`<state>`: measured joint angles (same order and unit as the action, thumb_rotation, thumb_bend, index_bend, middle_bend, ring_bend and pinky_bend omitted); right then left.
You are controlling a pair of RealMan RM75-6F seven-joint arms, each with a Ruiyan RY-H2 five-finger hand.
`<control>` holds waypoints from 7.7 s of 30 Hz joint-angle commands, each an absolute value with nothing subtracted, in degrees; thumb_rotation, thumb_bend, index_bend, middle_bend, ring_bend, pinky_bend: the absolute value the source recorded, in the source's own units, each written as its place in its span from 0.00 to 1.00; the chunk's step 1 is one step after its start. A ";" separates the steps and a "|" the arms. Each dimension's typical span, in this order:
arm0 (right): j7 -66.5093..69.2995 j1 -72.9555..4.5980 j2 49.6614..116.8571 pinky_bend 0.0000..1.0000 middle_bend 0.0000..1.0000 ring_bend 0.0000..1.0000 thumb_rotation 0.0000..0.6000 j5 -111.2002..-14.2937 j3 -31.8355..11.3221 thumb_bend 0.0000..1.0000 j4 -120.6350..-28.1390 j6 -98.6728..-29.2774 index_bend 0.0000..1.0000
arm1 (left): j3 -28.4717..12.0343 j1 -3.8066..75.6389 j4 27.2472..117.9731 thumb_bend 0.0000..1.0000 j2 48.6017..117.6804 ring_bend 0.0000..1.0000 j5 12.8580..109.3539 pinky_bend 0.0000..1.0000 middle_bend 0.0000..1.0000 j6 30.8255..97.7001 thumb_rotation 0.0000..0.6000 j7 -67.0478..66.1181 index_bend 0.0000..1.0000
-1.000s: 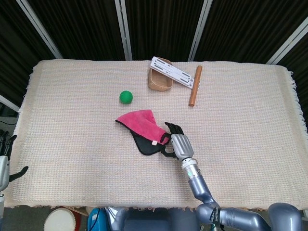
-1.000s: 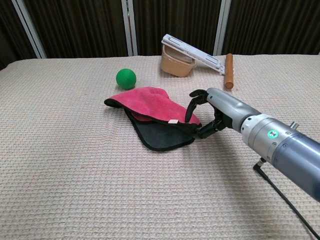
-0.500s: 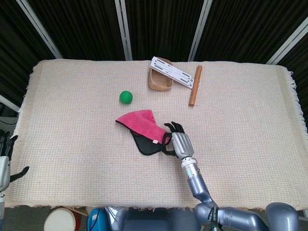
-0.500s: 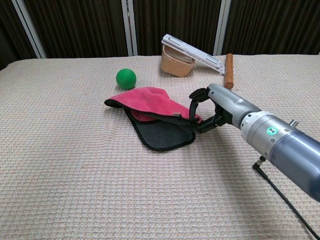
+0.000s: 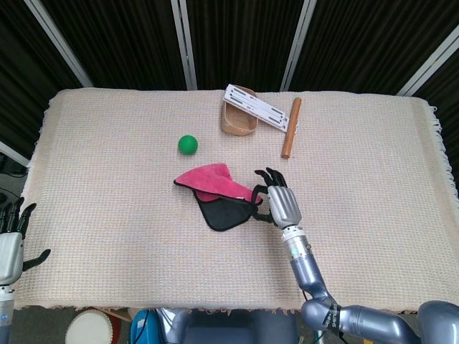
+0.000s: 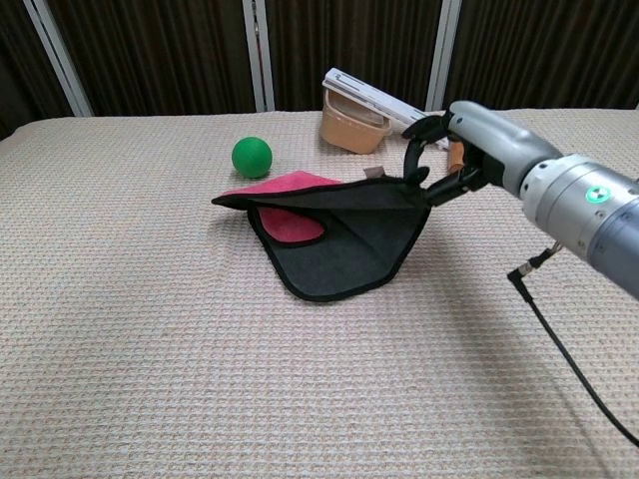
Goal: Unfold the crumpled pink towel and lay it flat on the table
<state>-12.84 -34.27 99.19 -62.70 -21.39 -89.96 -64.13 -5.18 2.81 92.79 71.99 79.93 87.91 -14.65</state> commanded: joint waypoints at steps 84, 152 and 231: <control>-27.19 -44.02 83.94 0.00 0.17 0.00 1.00 -48.30 -27.40 0.51 -109.49 -75.26 0.63 | -20.67 46.02 37.67 0.24 130.00 0.00 79.73 0.03 0.00 74.65 1.00 2.19 0.10; -19.62 -46.51 77.15 0.00 0.17 0.00 1.00 -42.51 -31.33 0.51 -99.29 -68.30 0.63 | -37.59 61.24 55.96 0.44 105.41 0.00 67.86 0.03 0.15 70.84 1.00 -8.21 0.66; 0.82 -17.89 80.53 0.00 0.18 0.00 1.00 -72.65 0.73 0.51 -101.42 -72.61 0.63 | 1.56 25.21 94.69 0.44 107.42 0.00 77.16 0.03 0.15 83.00 1.00 -10.92 0.64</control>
<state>0.75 -18.01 80.39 -72.72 0.68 -101.61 -72.77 1.83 25.21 94.50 107.36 77.63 83.68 -10.46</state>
